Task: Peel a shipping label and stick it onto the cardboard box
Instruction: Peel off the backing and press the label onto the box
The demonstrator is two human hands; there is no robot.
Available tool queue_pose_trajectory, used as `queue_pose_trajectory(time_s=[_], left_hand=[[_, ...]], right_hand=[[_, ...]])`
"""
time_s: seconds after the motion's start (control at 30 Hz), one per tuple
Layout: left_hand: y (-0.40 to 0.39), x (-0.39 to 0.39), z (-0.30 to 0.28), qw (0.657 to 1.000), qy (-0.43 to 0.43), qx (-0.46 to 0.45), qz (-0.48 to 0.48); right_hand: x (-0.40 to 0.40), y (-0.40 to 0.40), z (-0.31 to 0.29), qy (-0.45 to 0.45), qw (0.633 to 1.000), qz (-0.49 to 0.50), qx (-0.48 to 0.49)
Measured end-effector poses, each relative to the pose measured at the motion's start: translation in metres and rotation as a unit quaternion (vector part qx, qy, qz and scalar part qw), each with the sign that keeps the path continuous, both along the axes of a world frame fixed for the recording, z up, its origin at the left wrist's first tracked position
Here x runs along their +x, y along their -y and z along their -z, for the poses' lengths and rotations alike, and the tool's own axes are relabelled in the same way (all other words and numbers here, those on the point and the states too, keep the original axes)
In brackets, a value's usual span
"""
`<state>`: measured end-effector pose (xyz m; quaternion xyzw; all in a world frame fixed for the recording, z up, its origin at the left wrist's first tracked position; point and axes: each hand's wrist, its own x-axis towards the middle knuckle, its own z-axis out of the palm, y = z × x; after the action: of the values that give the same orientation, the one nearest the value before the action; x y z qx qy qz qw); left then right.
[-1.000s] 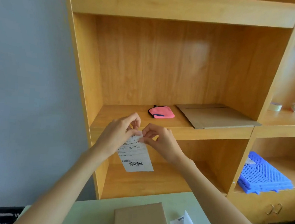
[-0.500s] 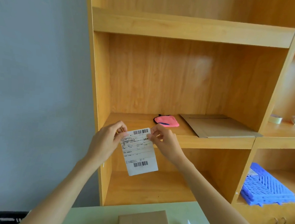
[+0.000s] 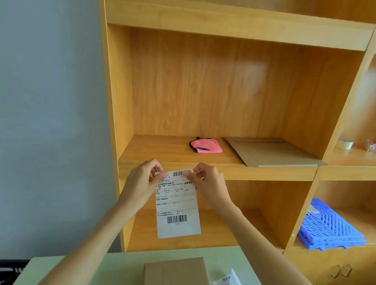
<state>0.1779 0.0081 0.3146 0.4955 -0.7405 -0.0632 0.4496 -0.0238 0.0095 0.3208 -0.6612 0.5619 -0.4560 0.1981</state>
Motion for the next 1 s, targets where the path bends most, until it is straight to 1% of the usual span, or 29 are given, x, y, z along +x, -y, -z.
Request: queue_pose_trajectory(time_s=[0.07, 0.33, 0.47, 0.63, 0.8, 1.0], left_hand=[[0.003, -0.004, 0.009, 1.0, -0.008, 0.016, 0.007], [0.01, -0.015, 0.068, 0.996, 0.023, 0.088, -0.003], [0.008, -0.02, 0.101, 0.992, 0.024, 0.123, -0.003], [0.006, -0.022, 0.156, 0.983, 0.037, 0.178, -0.008], [0.001, -0.029, 0.207, 0.974, 0.042, 0.221, -0.001], [0.004, -0.039, 0.262, 0.962, 0.034, 0.271, -0.015]], right_hand=[[-0.001, 0.001, 0.006, -0.01, 1.0, 0.006, 0.018], [-0.007, 0.007, 0.057, -0.059, 0.994, 0.006, 0.087], [-0.011, 0.008, 0.091, -0.078, 0.988, 0.007, 0.13], [-0.014, 0.005, 0.147, -0.097, 0.976, 0.011, 0.196], [-0.016, 0.002, 0.197, -0.11, 0.966, 0.009, 0.234], [-0.018, 0.009, 0.247, -0.12, 0.95, 0.021, 0.287]])
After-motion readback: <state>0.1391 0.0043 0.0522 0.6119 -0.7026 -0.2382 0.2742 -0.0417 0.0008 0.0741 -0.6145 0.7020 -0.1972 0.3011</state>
